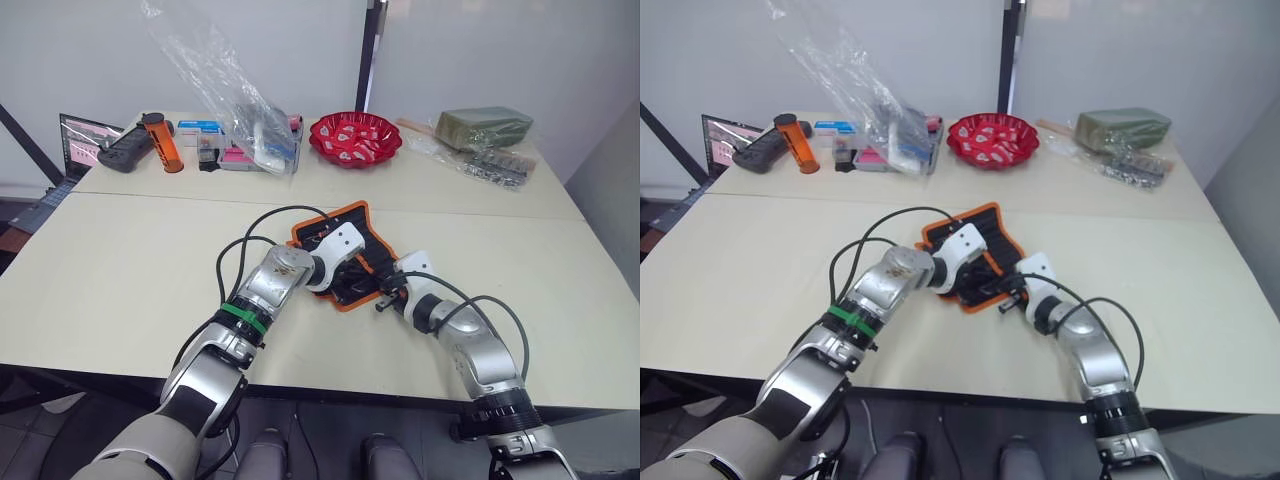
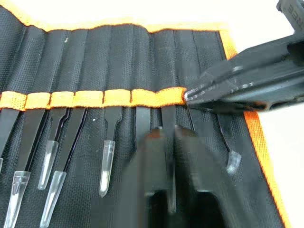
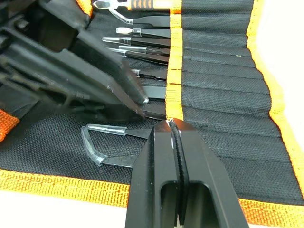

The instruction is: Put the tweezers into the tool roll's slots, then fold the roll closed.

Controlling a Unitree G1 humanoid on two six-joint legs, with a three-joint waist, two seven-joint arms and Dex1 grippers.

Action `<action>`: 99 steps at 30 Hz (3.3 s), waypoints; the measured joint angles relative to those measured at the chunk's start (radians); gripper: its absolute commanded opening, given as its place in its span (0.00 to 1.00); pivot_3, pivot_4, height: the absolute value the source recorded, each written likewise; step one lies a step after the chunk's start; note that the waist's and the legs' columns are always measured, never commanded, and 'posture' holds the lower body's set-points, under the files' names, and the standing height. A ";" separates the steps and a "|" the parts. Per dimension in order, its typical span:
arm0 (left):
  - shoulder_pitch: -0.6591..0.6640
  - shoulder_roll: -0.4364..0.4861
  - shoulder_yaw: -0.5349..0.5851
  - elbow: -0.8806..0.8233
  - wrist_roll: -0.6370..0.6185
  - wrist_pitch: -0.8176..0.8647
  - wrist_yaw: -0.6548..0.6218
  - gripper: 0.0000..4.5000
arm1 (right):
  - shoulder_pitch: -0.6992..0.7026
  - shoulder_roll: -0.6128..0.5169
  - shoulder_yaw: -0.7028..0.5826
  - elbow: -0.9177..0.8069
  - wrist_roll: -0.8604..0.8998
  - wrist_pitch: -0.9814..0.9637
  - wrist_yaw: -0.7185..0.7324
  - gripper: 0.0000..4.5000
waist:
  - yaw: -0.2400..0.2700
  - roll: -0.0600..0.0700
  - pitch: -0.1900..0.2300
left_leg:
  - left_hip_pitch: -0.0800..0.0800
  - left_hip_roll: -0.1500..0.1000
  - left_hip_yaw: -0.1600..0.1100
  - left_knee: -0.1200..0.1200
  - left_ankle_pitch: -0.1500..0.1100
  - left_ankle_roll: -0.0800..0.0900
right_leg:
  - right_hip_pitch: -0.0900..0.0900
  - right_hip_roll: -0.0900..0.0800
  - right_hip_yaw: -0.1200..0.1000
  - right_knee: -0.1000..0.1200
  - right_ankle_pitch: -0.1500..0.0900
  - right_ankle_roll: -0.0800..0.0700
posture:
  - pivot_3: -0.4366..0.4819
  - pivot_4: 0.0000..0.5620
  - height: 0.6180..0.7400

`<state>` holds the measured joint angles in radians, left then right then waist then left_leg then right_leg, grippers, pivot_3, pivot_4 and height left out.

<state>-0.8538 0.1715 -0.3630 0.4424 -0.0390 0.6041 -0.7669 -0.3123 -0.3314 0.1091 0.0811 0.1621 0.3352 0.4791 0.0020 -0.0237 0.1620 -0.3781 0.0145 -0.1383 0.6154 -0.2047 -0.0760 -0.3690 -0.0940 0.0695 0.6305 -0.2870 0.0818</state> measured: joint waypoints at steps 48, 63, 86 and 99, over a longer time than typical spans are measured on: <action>0.539 0.596 0.481 -0.546 -0.419 -0.061 -0.314 1.00 | -0.068 -0.179 0.023 -0.390 0.235 0.482 0.139 1.00 | -0.048 0.001 0.005 | -0.011 0.003 0.000 -0.004 0.000 0.000 | -0.020 0.002 0.000 0.014 0.003 -0.011 | 0.48 0.27 1.00; 0.633 0.710 0.594 -0.562 -0.495 -0.017 -0.339 1.00 | -0.146 -0.118 0.139 -0.470 0.273 0.549 0.168 1.00 | -0.054 0.002 0.006 | -0.010 0.004 0.000 -0.005 0.000 0.000 | -0.021 0.002 0.000 0.015 0.002 -0.012 | 0.48 0.27 1.00; 0.910 0.783 0.734 -0.721 -0.518 0.017 -0.362 1.00 | -0.271 0.213 0.474 -0.197 -0.053 0.358 0.058 0.94 | -0.067 0.002 0.006 | -0.010 0.005 0.001 -0.006 0.000 0.000 | -0.025 0.003 0.000 0.018 0.002 -0.014 | 0.48 0.27 1.00; 0.880 0.819 0.734 -0.702 -0.534 0.021 -0.385 1.00 | -0.240 0.260 0.506 -0.125 -0.181 0.267 -0.023 0.01 | -0.069 0.002 0.006 | -0.010 0.005 0.001 -0.006 0.000 0.000 | -0.025 0.003 0.000 0.018 0.002 -0.014 | 0.48 0.27 1.00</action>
<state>0.0267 0.9908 0.3708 -0.2596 -0.5725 0.6248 -1.1524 -0.5519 -0.0711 0.6146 -0.0443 -0.0189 0.6017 0.4559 -0.0667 -0.0214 0.1681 -0.3877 0.0196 -0.1371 0.6092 -0.2044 -0.0756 -0.3940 -0.0908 0.0696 0.6487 -0.2849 0.0680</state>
